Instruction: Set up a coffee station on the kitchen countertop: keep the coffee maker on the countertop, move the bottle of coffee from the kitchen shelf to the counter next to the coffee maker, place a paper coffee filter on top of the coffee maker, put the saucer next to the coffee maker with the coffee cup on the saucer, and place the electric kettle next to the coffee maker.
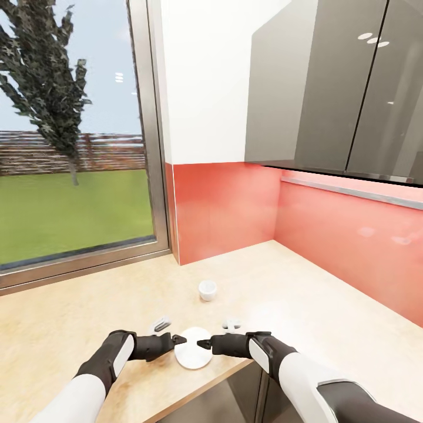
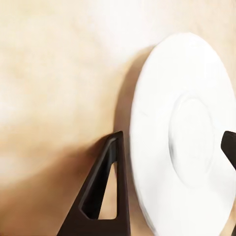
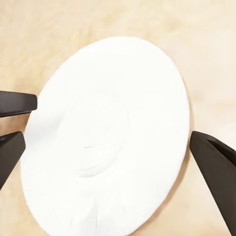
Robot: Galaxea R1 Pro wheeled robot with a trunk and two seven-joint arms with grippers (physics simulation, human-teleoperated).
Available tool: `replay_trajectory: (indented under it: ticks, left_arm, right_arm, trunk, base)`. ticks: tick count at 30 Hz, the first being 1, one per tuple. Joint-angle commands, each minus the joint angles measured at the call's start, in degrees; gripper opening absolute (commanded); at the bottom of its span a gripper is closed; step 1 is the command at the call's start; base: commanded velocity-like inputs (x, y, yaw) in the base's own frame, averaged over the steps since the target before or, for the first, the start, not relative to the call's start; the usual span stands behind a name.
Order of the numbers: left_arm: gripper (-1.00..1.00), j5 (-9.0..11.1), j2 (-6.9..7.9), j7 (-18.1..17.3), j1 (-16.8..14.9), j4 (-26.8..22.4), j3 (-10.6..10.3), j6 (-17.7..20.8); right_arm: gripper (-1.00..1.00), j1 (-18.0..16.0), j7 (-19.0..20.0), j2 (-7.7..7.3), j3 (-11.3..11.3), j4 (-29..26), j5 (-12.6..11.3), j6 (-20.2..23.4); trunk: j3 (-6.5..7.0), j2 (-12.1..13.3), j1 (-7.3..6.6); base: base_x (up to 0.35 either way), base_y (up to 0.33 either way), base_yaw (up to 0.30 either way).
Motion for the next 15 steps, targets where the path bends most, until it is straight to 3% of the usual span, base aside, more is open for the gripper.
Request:
replay_trajectory:
  ticks: [1, 15]
  left_arm:
    - [1.00, -0.9, -0.06, 0.2, 0.0, 0.2, 0.1, 0.5]
    - [1.00, -0.8, -0.11, 0.2, -0.1, 0.2, 0.1, 0.6]
  right_arm:
    - [1.00, 0.0, -0.1, 0.00, 1.3, 3.7, -0.1, 0.7]
    - [1.00, 0.1, 0.0, 0.00, 1.2, 3.7, -0.1, 0.7]
  trunk:
    - [-0.06, 0.0, 0.04]
    - [-0.06, 0.0, 0.04]
  base:
    - [0.000, 0.000, 0.000]
    - [0.000, 0.000, 0.000]
